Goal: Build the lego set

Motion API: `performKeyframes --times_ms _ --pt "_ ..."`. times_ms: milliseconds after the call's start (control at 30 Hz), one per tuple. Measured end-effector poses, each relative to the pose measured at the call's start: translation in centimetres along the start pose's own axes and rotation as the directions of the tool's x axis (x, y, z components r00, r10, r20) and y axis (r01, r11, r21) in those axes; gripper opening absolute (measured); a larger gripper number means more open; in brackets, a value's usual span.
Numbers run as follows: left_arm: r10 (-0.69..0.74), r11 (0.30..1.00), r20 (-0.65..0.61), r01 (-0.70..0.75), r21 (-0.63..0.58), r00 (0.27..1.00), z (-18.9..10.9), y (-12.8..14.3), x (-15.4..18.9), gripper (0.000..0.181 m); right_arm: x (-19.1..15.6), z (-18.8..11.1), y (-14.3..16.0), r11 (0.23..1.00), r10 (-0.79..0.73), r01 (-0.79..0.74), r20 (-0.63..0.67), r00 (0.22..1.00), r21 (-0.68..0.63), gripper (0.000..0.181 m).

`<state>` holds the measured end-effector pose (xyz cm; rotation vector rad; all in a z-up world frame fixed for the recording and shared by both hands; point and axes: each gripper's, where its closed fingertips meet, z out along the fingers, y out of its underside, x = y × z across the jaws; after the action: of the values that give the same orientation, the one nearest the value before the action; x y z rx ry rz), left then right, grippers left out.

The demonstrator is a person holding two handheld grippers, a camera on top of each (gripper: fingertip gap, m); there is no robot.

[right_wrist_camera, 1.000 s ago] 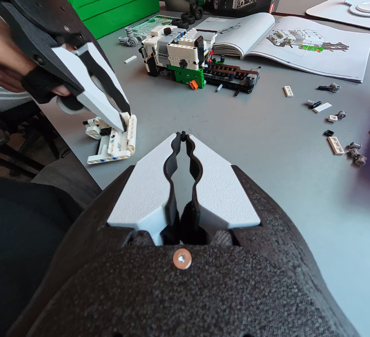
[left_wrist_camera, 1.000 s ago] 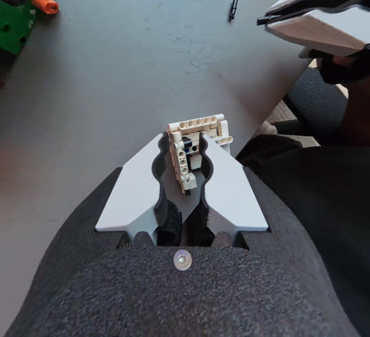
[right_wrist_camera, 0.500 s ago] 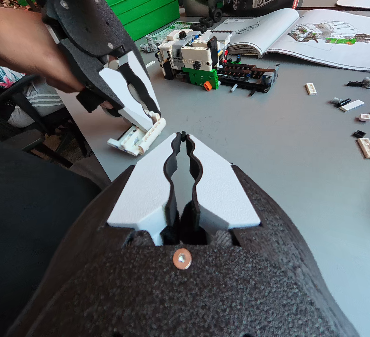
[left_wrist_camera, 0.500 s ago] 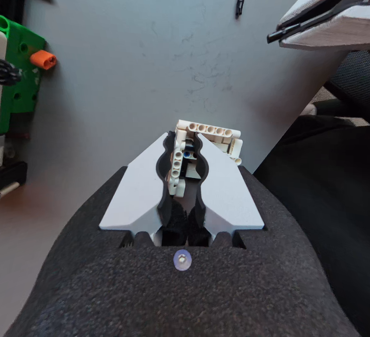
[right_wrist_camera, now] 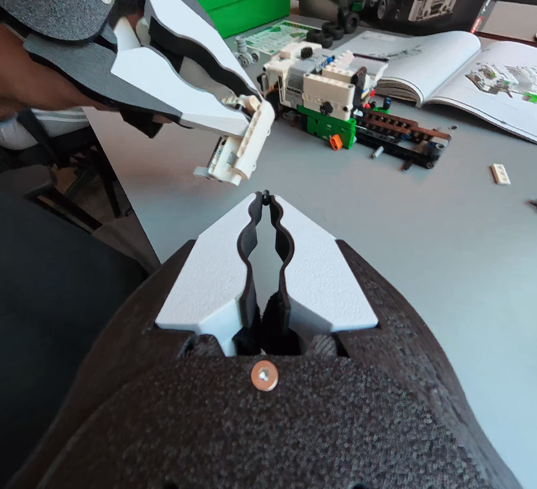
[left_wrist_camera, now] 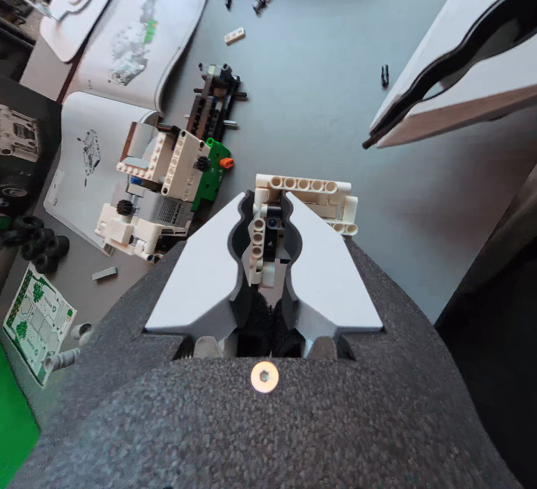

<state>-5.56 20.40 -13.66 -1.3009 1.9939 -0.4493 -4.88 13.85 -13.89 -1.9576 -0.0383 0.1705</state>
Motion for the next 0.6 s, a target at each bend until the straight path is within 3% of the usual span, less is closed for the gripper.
performKeyframes --times_ms 33,200,300,400,500,600 --pt "-0.049 0.998 0.006 0.048 0.048 0.999 -0.3 -0.2 -0.4 0.017 -0.3 0.2 -0.5 1.000 0.004 -0.004 0.011 1.000 0.010 0.004" --pt "-0.282 0.943 0.061 0.265 0.204 0.958 -1.5 0.7 -3.2 0.016 -0.1 0.5 -2.8 0.999 -0.001 0.002 -0.028 1.000 0.036 0.004" --pt "-0.316 0.931 0.150 0.275 0.242 0.937 -1.9 1.8 -4.7 0.016 -1.0 0.9 -4.3 0.998 -0.009 0.013 -0.057 0.998 0.064 0.004" --pt "-0.249 0.952 0.199 0.201 0.232 0.948 -2.1 2.1 -4.6 0.017 -2.2 2.1 -5.0 0.994 -0.092 0.098 -0.125 0.988 0.040 0.004" --pt "-0.086 0.979 0.251 0.035 0.202 0.964 -2.6 1.7 -3.9 0.017 -2.3 2.8 -5.9 0.979 -0.201 0.206 -0.248 0.948 -0.004 0.004" --pt "0.134 0.972 0.353 -0.192 0.135 0.926 -3.0 1.4 -3.4 0.017 -2.7 3.6 -6.3 0.987 -0.154 0.161 -0.250 0.956 0.006 0.004"
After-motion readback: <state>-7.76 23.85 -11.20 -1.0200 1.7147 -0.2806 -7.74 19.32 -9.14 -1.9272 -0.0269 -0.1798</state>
